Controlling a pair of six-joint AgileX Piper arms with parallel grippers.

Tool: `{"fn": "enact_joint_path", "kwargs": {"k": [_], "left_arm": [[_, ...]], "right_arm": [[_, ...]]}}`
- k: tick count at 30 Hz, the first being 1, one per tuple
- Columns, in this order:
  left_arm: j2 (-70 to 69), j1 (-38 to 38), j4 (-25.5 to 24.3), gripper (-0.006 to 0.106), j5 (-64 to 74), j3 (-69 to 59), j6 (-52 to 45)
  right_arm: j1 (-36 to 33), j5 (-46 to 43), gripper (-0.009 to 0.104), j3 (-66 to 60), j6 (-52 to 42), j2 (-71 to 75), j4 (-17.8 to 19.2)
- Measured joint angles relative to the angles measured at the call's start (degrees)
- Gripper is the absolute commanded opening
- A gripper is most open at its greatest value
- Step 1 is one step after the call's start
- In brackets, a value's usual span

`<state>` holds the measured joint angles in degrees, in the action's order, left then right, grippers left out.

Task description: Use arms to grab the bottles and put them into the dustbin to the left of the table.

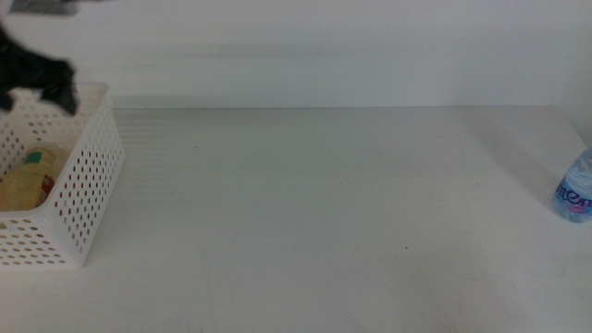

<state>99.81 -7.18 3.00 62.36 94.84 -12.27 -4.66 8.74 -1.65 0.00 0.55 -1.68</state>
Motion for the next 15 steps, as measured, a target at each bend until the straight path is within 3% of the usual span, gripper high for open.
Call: {"fn": "enact_joint_path", "kwargs": {"k": [10,15], "left_arm": [[-8.2,15.4,1.0,0.090,-2.9,-0.6,0.9],[-13.7,21.2,1.3,0.090,-11.1,-7.7,1.0]], "right_arm": [[0.0,0.0,0.074,0.0,0.0,0.0,0.0],[0.0,0.0,0.074,0.0,0.0,0.0,0.0]]}}
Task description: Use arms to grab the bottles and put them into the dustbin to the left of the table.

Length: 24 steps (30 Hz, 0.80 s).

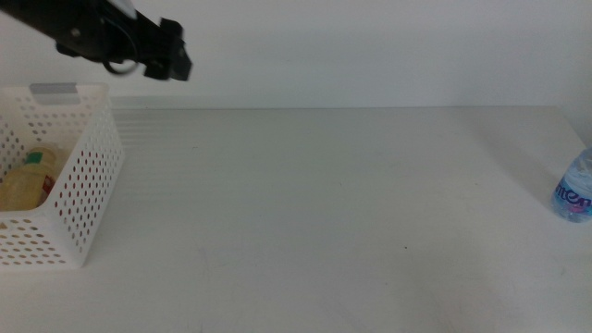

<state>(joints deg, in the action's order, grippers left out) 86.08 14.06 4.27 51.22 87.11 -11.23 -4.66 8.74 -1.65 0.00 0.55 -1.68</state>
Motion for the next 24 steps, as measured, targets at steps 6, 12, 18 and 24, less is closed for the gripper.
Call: {"fn": "enact_joint_path", "kwargs": {"k": [6,12,18,24], "left_arm": [[-7.9,4.7,0.2,0.090,-11.0,-12.3,0.0],[-15.1,8.1,0.8,0.090,-19.4,-25.0,0.0],[-22.3,10.7,1.0,0.090,-27.8,-36.4,0.0],[-27.7,13.2,1.9,0.090,-28.1,-42.3,0.0]], "right_arm": [[0.0,0.0,0.074,0.0,0.0,0.0,0.0],[0.0,0.0,0.074,0.0,0.0,0.0,0.0],[0.0,0.0,0.074,0.0,0.0,0.0,0.0],[0.0,0.0,0.074,0.0,0.0,0.0,0.0]]}}
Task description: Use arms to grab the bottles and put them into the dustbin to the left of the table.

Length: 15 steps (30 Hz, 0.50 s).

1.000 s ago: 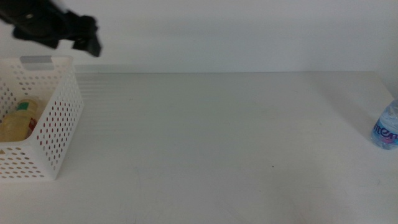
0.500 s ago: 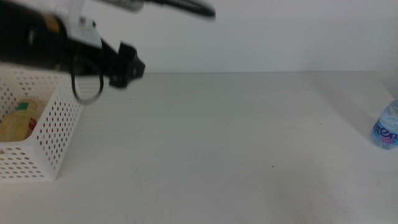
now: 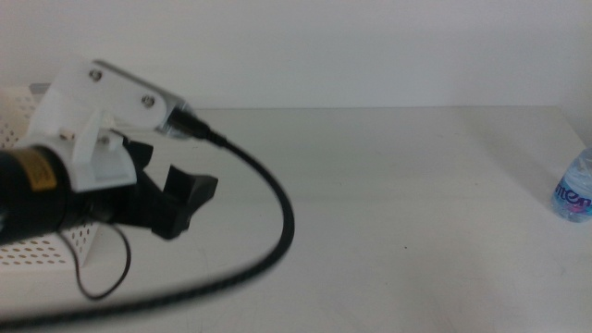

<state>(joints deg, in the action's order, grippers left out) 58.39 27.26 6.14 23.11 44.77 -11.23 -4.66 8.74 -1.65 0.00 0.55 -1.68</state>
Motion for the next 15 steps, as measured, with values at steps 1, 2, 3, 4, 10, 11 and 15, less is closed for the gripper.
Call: {"fn": "enact_joint_path", "kwargs": {"k": [1,2,3,4,10,11,15], "left_arm": [[-0.8,0.5,0.1,0.090,0.0,-0.5,0.0],[-1.6,1.0,0.3,0.090,0.0,-1.2,0.0],[-2.3,1.5,0.4,0.090,0.0,-1.8,0.0],[-2.9,1.7,0.6,0.090,-0.1,-2.3,0.0],[-6.8,2.2,1.7,0.090,-0.3,-6.3,0.0],[-7.4,2.2,1.7,0.090,-0.3,-6.7,0.0],[-8.7,2.2,1.8,0.090,-0.4,-7.1,0.0]], "right_arm": [[0.0,0.0,0.074,0.0,0.0,0.0,0.0],[0.0,0.0,0.074,0.0,0.0,0.0,0.0],[0.0,0.0,0.074,0.0,0.0,0.0,0.0],[0.0,0.0,0.074,0.0,0.0,0.0,0.0],[0.0,0.0,0.074,0.0,0.0,0.0,0.0],[0.0,0.0,0.074,0.0,0.0,0.0,0.0],[0.0,0.0,0.074,0.0,0.0,0.0,0.0]]}}
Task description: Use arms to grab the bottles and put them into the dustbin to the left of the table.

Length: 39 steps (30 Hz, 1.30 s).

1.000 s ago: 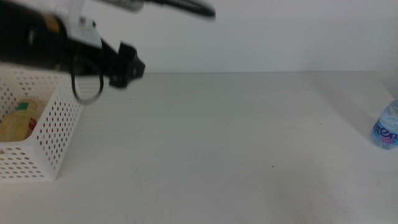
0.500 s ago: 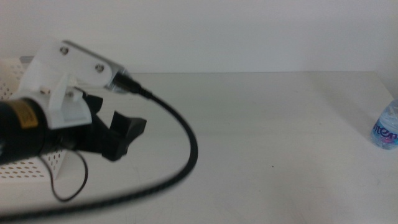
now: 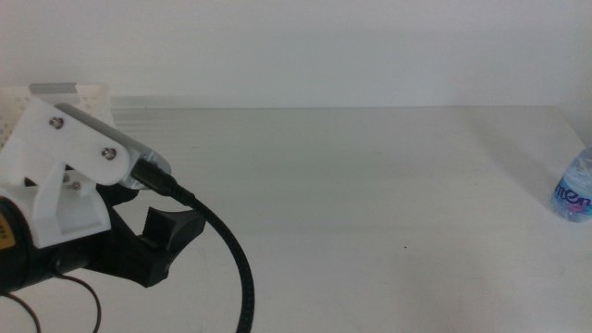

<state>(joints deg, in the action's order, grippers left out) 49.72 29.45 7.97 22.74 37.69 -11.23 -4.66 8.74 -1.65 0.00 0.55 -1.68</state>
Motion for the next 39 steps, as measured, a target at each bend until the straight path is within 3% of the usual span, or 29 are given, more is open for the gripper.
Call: {"fn": "enact_joint_path", "kwargs": {"k": [15,23,31,39], "left_arm": [[-6.5,0.0,-2.3,0.090,0.2,-0.2,0.3],[-6.8,0.0,-2.7,0.090,1.6,-2.5,6.1],[-6.8,0.0,-7.4,0.090,1.7,-2.5,12.2],[-6.8,0.0,-7.6,0.090,1.7,-2.5,13.3]], "right_arm": [[0.0,0.0,0.074,0.0,0.0,0.0,0.0],[0.0,0.0,0.074,0.0,0.0,0.0,0.0],[0.0,0.0,0.074,0.0,0.0,0.0,0.0],[0.0,0.0,0.074,0.0,0.0,0.0,0.0]]}}
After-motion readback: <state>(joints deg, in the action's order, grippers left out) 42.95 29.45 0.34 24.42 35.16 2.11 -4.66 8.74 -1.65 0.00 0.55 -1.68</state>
